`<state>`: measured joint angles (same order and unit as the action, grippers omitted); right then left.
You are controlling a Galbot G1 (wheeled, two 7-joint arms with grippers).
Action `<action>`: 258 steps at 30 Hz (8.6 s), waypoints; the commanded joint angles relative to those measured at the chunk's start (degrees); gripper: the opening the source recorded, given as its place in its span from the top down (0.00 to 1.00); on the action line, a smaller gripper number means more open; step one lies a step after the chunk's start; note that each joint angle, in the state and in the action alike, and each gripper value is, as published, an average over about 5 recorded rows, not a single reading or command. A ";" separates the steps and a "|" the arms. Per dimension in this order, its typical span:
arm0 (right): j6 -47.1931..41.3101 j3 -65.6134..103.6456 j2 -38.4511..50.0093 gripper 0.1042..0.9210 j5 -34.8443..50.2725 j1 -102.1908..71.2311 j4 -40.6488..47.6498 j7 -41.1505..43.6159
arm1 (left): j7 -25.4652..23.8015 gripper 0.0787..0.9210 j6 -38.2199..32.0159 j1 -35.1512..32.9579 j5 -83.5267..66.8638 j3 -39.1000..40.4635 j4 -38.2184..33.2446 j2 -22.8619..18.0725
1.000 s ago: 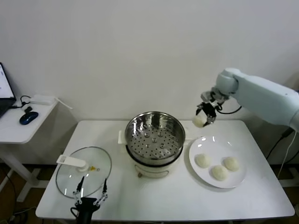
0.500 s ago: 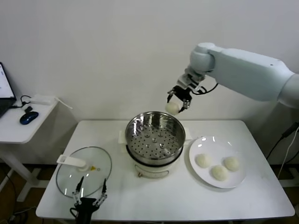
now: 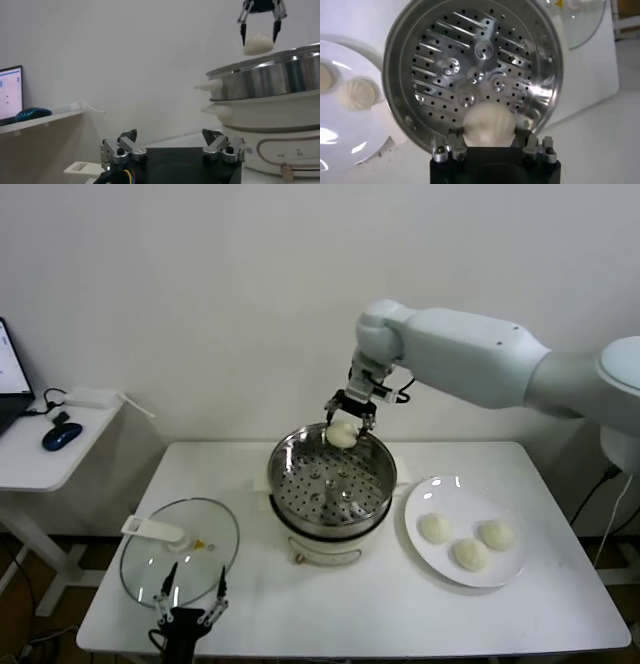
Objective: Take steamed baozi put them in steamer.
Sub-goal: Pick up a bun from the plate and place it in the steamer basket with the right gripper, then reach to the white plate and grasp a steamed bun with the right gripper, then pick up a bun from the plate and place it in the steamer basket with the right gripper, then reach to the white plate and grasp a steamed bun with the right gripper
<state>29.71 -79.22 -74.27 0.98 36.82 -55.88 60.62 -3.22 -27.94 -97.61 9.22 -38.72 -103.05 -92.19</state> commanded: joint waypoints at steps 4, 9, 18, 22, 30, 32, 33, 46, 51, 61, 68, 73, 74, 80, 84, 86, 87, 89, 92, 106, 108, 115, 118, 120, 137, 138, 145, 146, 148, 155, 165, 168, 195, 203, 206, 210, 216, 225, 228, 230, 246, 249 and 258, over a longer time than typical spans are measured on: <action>4.12 5.07 -4.44 0.28 -11.12 -8.94 9.22 -1.68 | 0.13 0.12 -0.22 0.23 -0.01 -0.13 0.80 -0.67; 4.24 7.04 -6.05 0.28 -11.84 -10.85 12.33 -2.23 | 0.14 0.12 -0.28 0.41 -0.06 -0.32 1.03 -0.63; 4.41 8.28 -7.34 0.27 -11.87 -11.78 13.96 -3.95 | 0.15 0.12 -0.37 0.80 -0.02 -0.52 1.39 -0.67; 4.44 8.05 -6.62 0.21 -10.42 -10.96 12.78 -3.76 | 0.14 0.12 -0.36 0.75 0.06 -0.43 1.23 -0.74; 1.35 3.10 -1.67 0.12 2.74 -3.68 7.18 -0.54 | 0.14 0.12 -0.45 0.49 0.20 -0.36 0.91 -0.83; -2.52 -0.70 0.46 0.12 9.14 0.15 5.13 0.85 | 0.15 0.12 -0.45 0.36 0.22 -0.36 0.74 -0.83; -5.42 -3.38 1.62 0.12 13.41 2.59 3.95 1.42 | 0.15 0.12 -0.44 0.29 0.22 -0.36 0.64 -0.82; -47.21 -24.11 17.38 0.12 39.99 12.60 -8.32 -6.95 | 0.26 0.12 -0.66 -0.29 0.09 -0.29 0.11 -0.38; -48.87 -24.79 22.16 0.12 39.01 10.76 -13.24 -5.45 | 0.27 0.12 -0.72 -0.25 0.05 -0.35 0.40 -0.22; -48.53 -21.43 27.99 0.12 33.87 2.46 -16.00 -3.67 | 0.24 0.12 -0.78 -0.06 0.11 -0.88 1.32 -0.22; -47.88 -15.88 29.43 0.12 30.20 -5.75 -15.55 -4.20 | 0.24 0.12 -0.86 0.23 0.23 -1.23 2.14 -0.35; -47.12 -11.05 28.77 0.12 27.51 -10.92 -13.53 -4.63 | 0.23 0.12 -0.87 0.31 0.39 -1.25 2.52 -0.45; -46.93 -10.15 28.44 0.12 26.79 -11.78 -12.86 -4.88 | 0.23 0.12 -0.88 0.30 0.42 -1.26 2.58 -0.47; -46.03 -7.34 26.26 0.12 23.00 -14.86 -9.35 -6.77 | 0.24 0.12 -0.99 0.20 0.48 -1.44 2.86 -0.48; -45.83 -6.53 25.44 0.12 22.14 -15.82 -8.68 -7.53 | 0.25 0.12 -1.06 0.27 0.46 -1.51 2.98 -0.50; -45.89 -5.96 25.07 0.12 22.07 -16.33 -8.53 -7.79 | 0.24 0.12 -1.08 0.28 0.48 -1.44 2.99 -0.52; -45.95 -5.78 24.88 0.12 22.03 -16.53 -8.49 -7.83 | 0.24 0.12 -1.09 0.28 0.49 -1.41 2.96 -0.53; -46.07 -5.61 24.52 0.12 21.91 -16.85 -8.39 -7.93 | 0.25 0.12 -1.08 0.28 0.50 -1.39 2.91 -0.52; -46.22 -5.33 24.14 0.12 21.49 -17.42 -8.20 -8.12 | 0.26 0.12 -1.10 0.30 0.44 -1.52 2.89 -0.44; -46.37 -4.66 24.04 0.36 19.69 -17.51 -8.74 -8.72 | 0.29 0.12 -1.21 0.41 0.32 -1.58 2.88 -0.32; -46.34 -5.77 24.15 0.40 20.39 -15.46 -9.80 -8.28 | 0.30 0.12 -1.17 0.34 0.33 -1.55 2.74 -0.30; -45.85 -19.60 22.96 0.43 30.91 5.15 -15.22 -3.91 | 0.30 0.12 -1.14 0.10 0.43 -1.52 2.43 -0.20; -45.32 -24.09 21.96 0.43 35.31 13.63 -17.05 -0.58 | 0.34 0.12 -1.27 0.12 0.48 -1.32 2.66 -0.19; -44.93 -25.65 21.34 0.43 37.28 17.88 -17.82 1.50 | 0.36 0.12 -1.38 0.12 0.56 -1.02 2.79 -0.15; -49.14 -18.55 9.39 0.43 52.87 25.79 -18.81 1.97 | 0.30 0.12 -1.72 -0.11 0.80 -0.20 2.06 0.42; -49.57 -17.69 8.12 0.43 53.28 24.84 -18.87 1.38 | 0.29 0.12 -1.72 -0.07 0.75 -0.27 2.06 0.46; -52.55 -11.48 0.65 0.43 52.66 16.11 -15.39 -2.29 | 0.26 0.12 -1.72 -0.01 0.59 -0.46 2.27 0.50; -52.78 -11.08 -0.18 0.43 51.85 14.97 -14.67 -2.65 | 0.25 0.12 -1.74 -0.02 0.57 -0.47 2.29 0.47; -53.42 -10.22 -1.45 0.43 50.01 12.39 -13.47 -3.44 | 0.23 0.12 -1.76 0.06 0.51 -0.52 2.49 0.43; -55.61 -7.66 -3.64 0.43 41.77 3.05 -10.65 -5.88 | 0.17 0.12 -1.67 0.50 0.63 -0.60 3.48 0.28; -56.42 -5.73 -5.22 0.43 34.01 -4.52 -6.07 -8.28 | 0.18 0.12 -1.70 0.82 0.77 -0.74 4.21 0.05; -56.30 -4.94 -6.05 0.43 33.35 -6.15 -4.26 -8.82 | 0.19 0.12 -1.71 0.87 0.78 -0.79 4.31 0.01; -43.10 -20.23 9.55 0.12 45.77 20.85 -10.98 7.88 | 0.22 0.12 -1.69 -0.14 1.37 -0.62 3.43 0.02; -41.74 -29.49 21.49 0.12 36.52 19.74 -19.43 7.13 | 0.22 0.12 -1.91 -0.39 1.12 -1.10 3.25 0.19; -42.09 -31.10 24.78 0.12 32.73 17.80 -21.75 5.22 | 0.24 0.12 -1.95 -0.39 1.10 -1.15 3.25 0.11; -43.95 -31.08 28.80 0.12 29.29 14.17 -24.13 1.69 | 0.24 0.12 -2.00 -0.21 1.24 -1.05 3.53 -0.09; -45.81 -26.94 32.47 0.12 25.52 7.34 -24.89 -1.42 | 0.27 0.12 -2.01 0.17 1.73 -0.85 3.99 -0.37; -46.26 -18.68 34.60 0.12 21.16 -3.47 -22.58 -2.81 | 0.31 0.12 -2.04 0.30 1.79 -1.54 4.49 -0.36; -46.28 -16.15 34.83 0.12 20.07 -6.36 -21.96 -3.44 | 0.31 0.12 -2.02 0.34 1.86 -1.53 4.57 -0.44; -46.30 -14.68 34.95 0.12 19.27 -8.00 -21.59 -3.71 | 0.32 0.12 -2.03 0.34 1.96 -1.48 4.66 -0.49; -46.54 -8.62 34.74 0.12 14.01 -14.77 -18.66 -5.25 | 0.37 0.12 -2.22 0.27 2.23 -1.50 4.98 -0.48; -46.56 -8.79 34.74 0.12 13.99 -14.62 -18.59 -4.78 | 0.37 0.12 -2.20 0.31 2.33 -1.48 5.02 -0.42; -46.70 -8.91 34.13 0.20 14.20 -14.56 -18.26 -4.30 | 0.42 0.12 -2.15 0.41 2.47 -1.43 5.06 -0.24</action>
<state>-16.89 -89.41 -40.23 16.06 23.86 -74.55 56.35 -2.83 -30.13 -97.19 11.62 -40.12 -98.05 -92.19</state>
